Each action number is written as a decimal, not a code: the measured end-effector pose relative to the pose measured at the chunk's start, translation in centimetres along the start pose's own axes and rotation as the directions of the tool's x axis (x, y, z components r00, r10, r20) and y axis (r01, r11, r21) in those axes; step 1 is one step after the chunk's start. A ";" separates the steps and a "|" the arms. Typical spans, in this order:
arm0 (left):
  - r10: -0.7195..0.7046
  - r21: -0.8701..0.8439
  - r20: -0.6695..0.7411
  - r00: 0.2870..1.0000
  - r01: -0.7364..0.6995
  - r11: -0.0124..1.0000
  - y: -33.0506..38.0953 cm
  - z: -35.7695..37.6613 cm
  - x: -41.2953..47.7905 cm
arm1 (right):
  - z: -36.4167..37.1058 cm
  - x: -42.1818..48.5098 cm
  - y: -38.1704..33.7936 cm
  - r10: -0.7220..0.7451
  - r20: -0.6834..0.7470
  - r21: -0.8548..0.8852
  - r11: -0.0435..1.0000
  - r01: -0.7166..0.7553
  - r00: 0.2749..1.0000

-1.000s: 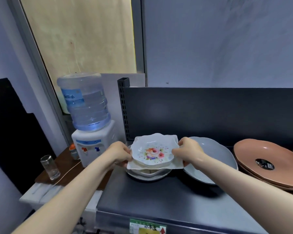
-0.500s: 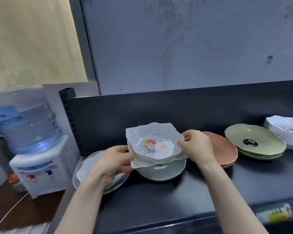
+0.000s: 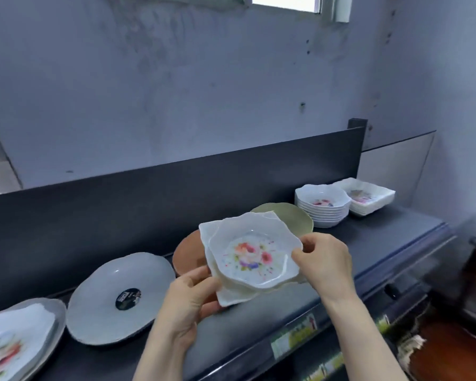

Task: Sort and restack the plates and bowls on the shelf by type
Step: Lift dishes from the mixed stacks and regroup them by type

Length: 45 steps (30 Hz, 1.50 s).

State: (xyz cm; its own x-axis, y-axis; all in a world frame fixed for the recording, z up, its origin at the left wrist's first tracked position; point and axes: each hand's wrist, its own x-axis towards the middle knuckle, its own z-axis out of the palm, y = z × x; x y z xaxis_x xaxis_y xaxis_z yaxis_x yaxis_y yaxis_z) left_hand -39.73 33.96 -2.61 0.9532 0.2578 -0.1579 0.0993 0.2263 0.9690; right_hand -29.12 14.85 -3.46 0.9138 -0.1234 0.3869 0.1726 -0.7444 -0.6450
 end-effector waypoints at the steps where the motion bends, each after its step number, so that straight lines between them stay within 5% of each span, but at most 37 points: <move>1: 0.010 0.001 -0.001 1.000 -0.010 1.000 -0.2 1.7 0.3 | -0.7 0.8 1.4 -0.003 -0.006 -0.012 1.000 0.003 1.000; 7: -0.004 -0.076 -0.045 0.999 0.000 0.997 -2.4 12.9 2.2 | -5.9 7.4 9.0 -0.026 0.013 -0.037 0.999 0.026 1.000; 12: -0.025 -0.167 -0.109 0.994 0.007 0.986 -4.1 20.5 3.3 | -9.4 13.9 13.9 -0.085 0.185 -0.078 0.992 0.101 0.979; 22: 0.051 -0.194 -0.302 0.952 -0.114 0.974 -4.9 25.7 6.3 | -8.7 20.8 16.4 -0.144 0.216 0.102 0.987 0.124 0.966; 31: 0.110 -0.245 -0.500 0.859 -0.262 0.934 -3.9 23.0 11.8 | -6.5 27.4 17.7 0.120 0.159 0.386 0.906 -0.173 0.980; 41: 0.218 -0.155 -0.559 0.800 -0.359 0.920 -1.4 18.1 15.4 | 1.0 32.7 17.3 0.172 0.279 0.164 0.961 -0.223 0.945; 45: 0.213 -0.143 -0.527 0.823 -0.333 0.932 -1.4 16.4 15.9 | 2.1 33.7 17.6 0.078 0.299 -0.042 0.997 -0.068 0.951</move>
State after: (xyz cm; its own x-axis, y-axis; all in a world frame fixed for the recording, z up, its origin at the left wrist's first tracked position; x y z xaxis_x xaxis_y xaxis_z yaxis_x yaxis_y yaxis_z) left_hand -20.02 22.30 -3.34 0.6547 0.7556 -0.0235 -0.2662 0.2595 0.9283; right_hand 5.48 -1.05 -3.13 0.9924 0.0210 0.1209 0.0943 -0.7615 -0.6413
